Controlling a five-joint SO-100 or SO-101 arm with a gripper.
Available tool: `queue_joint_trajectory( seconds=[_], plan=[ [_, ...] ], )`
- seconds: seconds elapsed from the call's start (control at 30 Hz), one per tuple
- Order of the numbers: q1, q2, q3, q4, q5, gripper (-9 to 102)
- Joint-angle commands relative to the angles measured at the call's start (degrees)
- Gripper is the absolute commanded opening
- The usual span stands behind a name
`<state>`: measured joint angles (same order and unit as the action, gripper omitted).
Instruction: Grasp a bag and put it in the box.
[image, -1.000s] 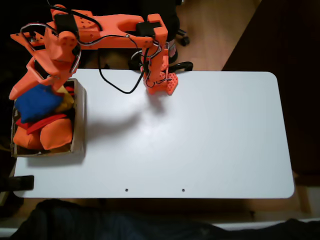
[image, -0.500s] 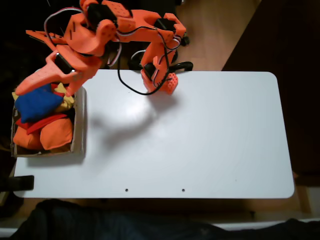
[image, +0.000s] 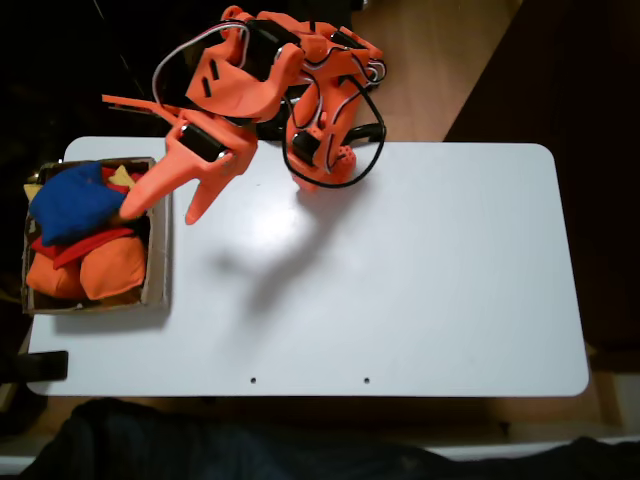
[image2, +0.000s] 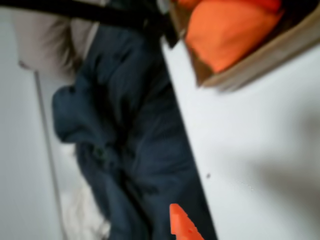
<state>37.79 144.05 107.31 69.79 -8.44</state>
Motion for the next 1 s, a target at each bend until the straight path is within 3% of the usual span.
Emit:
queue_joint_trajectory(
  seconds=[0.0, 0.23, 0.47, 0.7, 0.8, 0.97],
  plan=[
    [-3.34, 3.60, 1.93, -2.29, 1.76, 75],
    [-9.76, 10.02, 7.12, -4.39, 4.48, 72],
    [-15.47, 16.44, 12.30, -9.76, 4.83, 46],
    [-21.36, 23.03, 18.19, -12.66, 5.19, 32],
    [-24.26, 25.31, 19.78, -13.27, 5.27, 20],
    [-28.56, 28.21, 21.88, -13.80, 5.63, 9]
  ],
)
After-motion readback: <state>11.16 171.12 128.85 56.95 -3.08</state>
